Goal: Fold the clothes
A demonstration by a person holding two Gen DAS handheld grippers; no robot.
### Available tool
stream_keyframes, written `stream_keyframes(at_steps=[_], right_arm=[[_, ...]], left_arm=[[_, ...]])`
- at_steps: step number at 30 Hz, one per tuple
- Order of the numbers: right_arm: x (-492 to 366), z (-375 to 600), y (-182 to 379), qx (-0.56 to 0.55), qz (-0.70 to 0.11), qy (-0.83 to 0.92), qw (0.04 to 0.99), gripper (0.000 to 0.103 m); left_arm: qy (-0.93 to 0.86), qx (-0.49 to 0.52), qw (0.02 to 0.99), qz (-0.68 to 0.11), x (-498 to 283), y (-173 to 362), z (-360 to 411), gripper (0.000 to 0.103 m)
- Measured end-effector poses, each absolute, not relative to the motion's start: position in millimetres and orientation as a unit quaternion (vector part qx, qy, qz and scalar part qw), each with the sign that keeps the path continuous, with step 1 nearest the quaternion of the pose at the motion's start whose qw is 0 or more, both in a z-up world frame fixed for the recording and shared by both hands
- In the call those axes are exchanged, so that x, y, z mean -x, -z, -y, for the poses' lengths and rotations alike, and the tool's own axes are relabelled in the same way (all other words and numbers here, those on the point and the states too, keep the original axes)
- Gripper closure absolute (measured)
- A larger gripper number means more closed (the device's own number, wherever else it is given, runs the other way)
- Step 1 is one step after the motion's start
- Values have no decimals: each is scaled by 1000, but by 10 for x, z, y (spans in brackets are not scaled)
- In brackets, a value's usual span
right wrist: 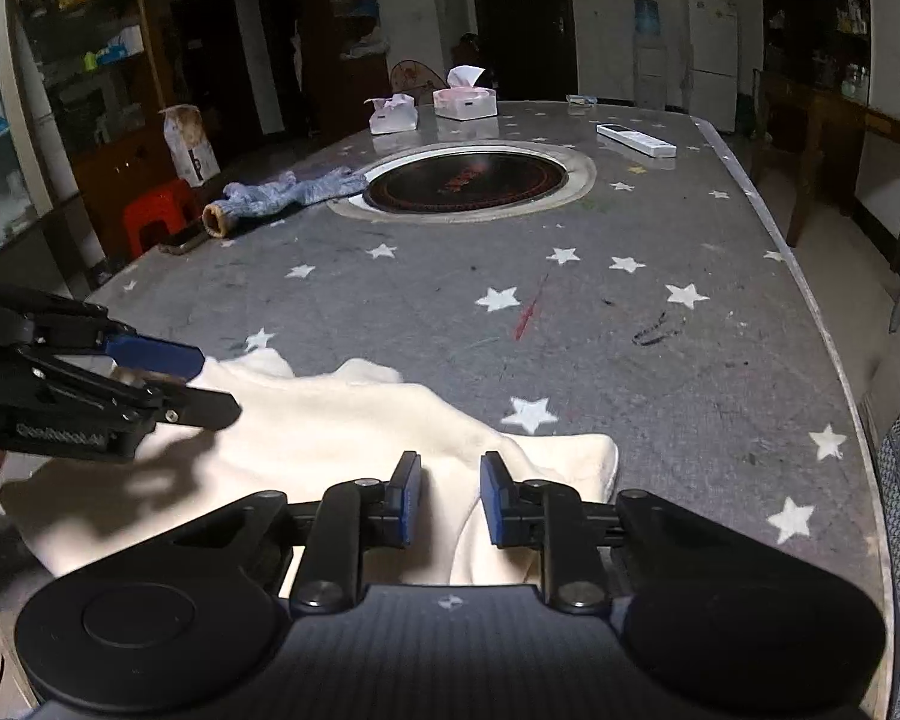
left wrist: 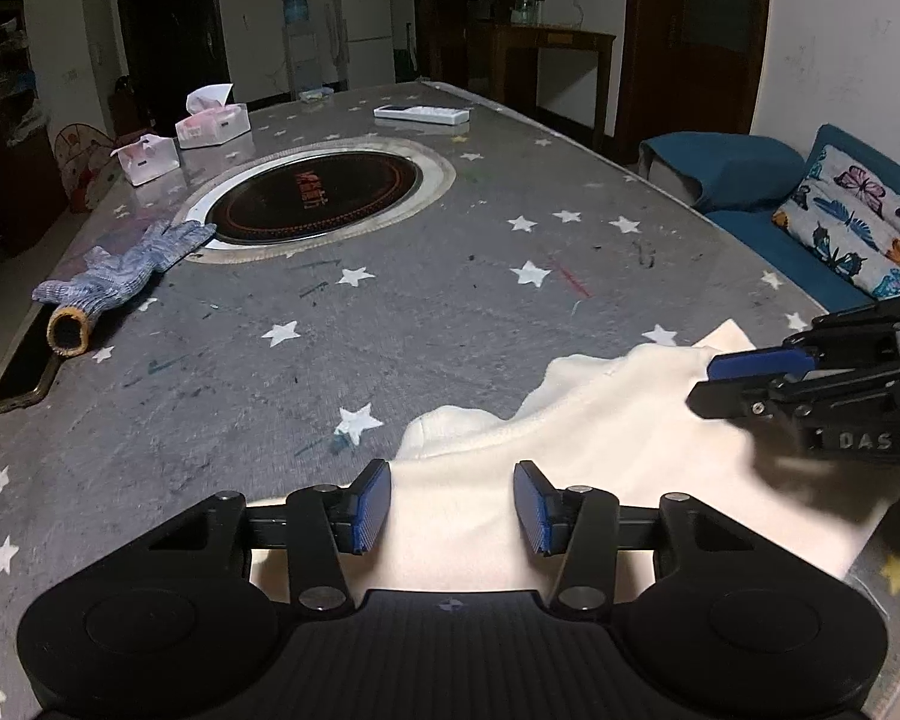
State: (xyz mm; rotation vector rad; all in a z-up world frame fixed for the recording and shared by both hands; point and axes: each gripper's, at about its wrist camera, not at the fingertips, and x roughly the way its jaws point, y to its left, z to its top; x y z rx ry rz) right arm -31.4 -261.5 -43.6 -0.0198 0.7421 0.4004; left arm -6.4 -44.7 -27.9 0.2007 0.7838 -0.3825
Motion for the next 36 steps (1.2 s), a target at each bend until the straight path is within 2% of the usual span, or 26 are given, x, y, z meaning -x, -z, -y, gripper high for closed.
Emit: stream_keyframes(at_steps=[6,13,22,27,36], right_arm=[[273,2536,304,9,-342,-212,915,83],[118,2380,438,23,-361,-220,906,83],[754,2669,204,52,-355,-246,901,84],[1080,2807,342,57,-375,-238,894,84],[1210,2556,143,83,-336,-282,895,84]], left_arm=[[205,-103,901,-368,15,214,548,55],[200,-106,896,-382,-141,325,607,52],[199,-107,899,-376,-140,344,606,52],[198,-103,900,-374,-129,329,583,52],[216,-94,910,-341,433,0,159,54]])
